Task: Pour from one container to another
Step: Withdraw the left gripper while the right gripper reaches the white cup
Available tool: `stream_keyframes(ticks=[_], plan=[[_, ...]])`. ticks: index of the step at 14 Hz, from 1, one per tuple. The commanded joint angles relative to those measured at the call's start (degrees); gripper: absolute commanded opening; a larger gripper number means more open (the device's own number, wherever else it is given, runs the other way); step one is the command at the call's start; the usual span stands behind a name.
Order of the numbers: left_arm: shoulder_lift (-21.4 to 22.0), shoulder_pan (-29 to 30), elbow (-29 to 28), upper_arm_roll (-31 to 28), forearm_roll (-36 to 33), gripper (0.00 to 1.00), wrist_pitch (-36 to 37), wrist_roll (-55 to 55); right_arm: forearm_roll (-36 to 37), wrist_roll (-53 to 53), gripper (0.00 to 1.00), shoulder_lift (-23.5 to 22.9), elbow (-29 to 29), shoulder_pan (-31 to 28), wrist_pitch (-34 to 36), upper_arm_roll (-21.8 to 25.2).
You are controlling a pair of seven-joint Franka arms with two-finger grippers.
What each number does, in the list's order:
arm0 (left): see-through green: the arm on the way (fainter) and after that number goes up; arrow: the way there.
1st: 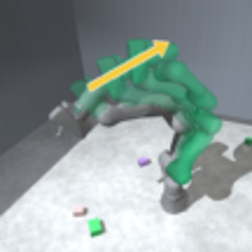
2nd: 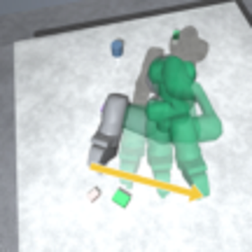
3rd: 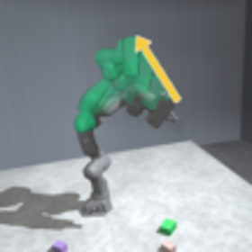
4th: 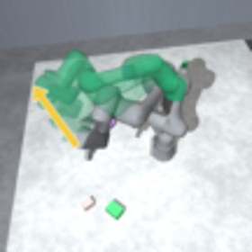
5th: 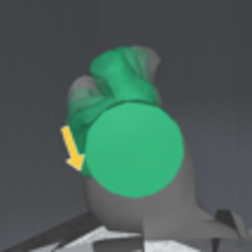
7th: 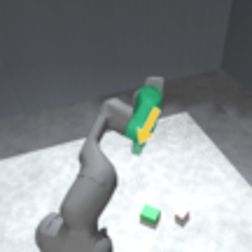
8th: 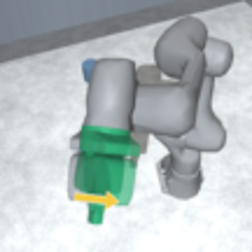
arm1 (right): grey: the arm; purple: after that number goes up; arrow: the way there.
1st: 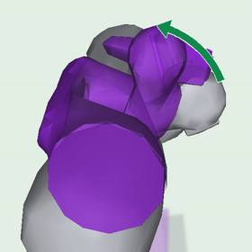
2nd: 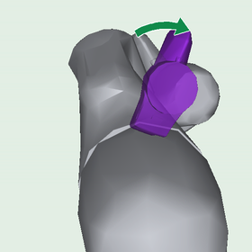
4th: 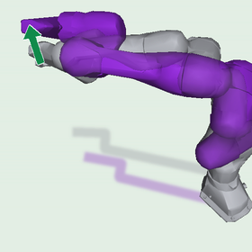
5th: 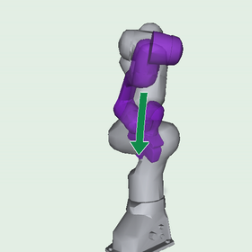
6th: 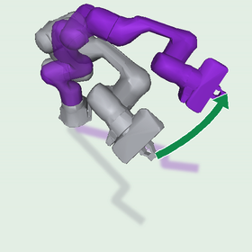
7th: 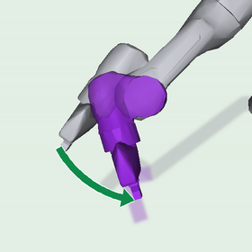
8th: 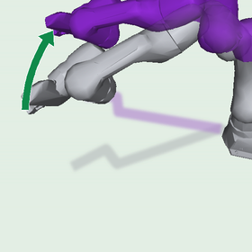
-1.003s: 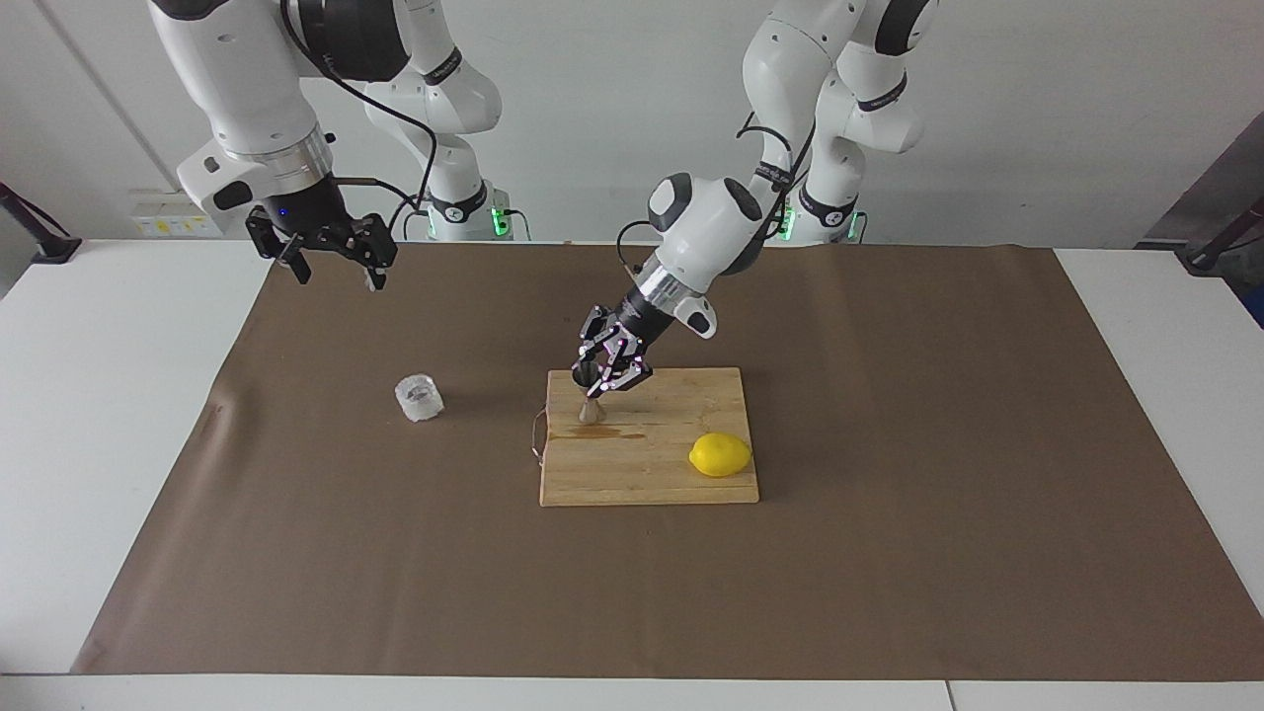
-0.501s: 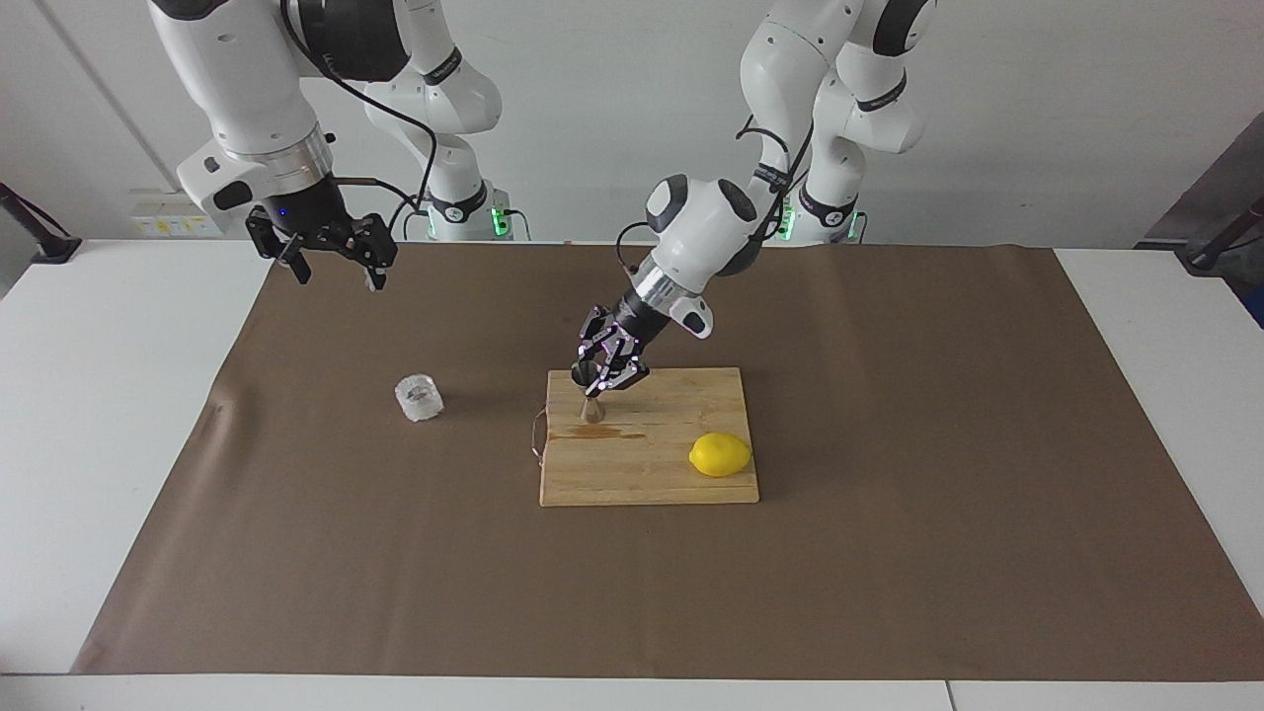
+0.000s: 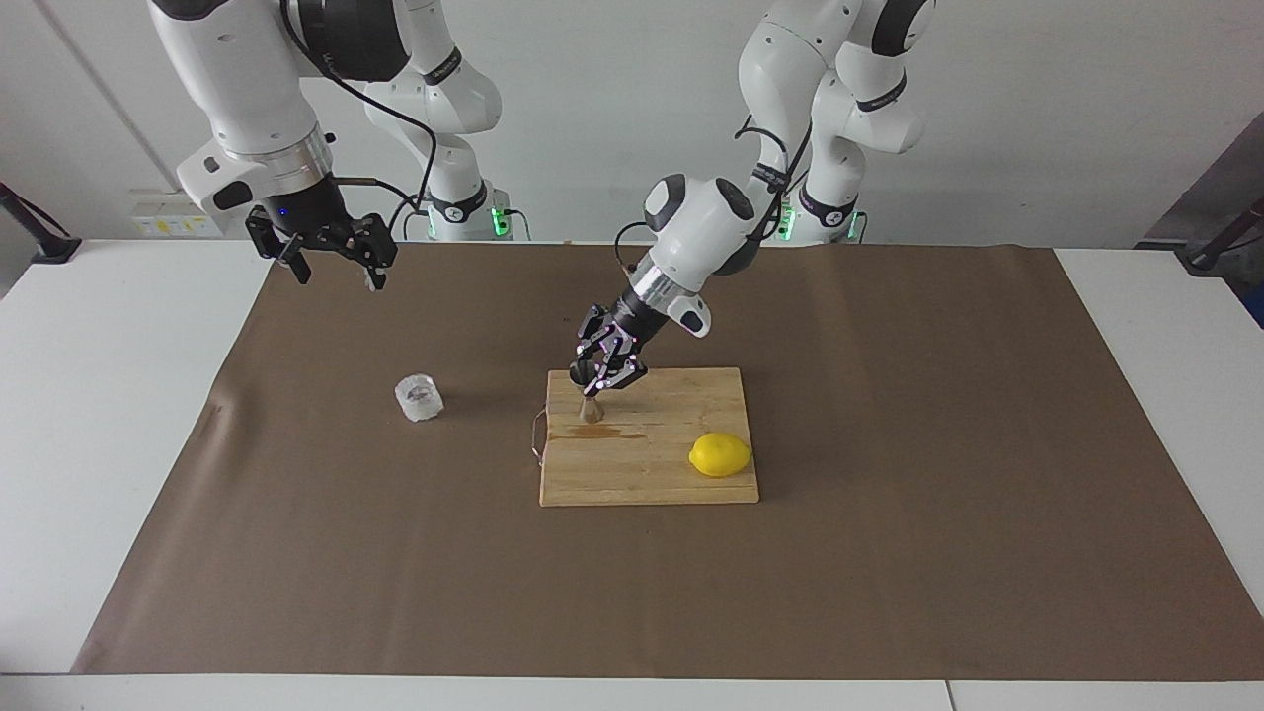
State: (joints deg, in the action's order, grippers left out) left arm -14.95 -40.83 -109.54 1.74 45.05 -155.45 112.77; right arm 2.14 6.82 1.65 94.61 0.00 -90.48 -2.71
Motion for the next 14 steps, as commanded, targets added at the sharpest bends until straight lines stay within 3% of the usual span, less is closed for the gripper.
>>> stream_keyframes(ticks=[1, 5, 12, 14], plan=[[5.5, 0.4, 1.1, -4.4, -6.4, 1.0, 12.2, 0.3, -1.6, -1.6, 1.0, 0.6, -0.2, -0.4, 2.4, -0.5], [5.6, 6.9, 9.1, -6.2, -16.2, 1.0, 26.3, -5.9, -1.7, -9.4, 1.0, 1.2, 1.8, -0.7, -1.1, -0.5], [7.2, 13.7, 9.3, -6.7, -18.7, 1.0, 28.3, -41.9, -1.7, -41.2, 1.0, 2.8, 17.0, -2.2, -16.0, -0.1], [8.4, 16.6, 9.3, -6.7, -20.9, 1.0, 32.3, -50.2, -1.8, -46.9, 1.0, 2.7, 21.5, -3.6, -20.1, -0.1]])
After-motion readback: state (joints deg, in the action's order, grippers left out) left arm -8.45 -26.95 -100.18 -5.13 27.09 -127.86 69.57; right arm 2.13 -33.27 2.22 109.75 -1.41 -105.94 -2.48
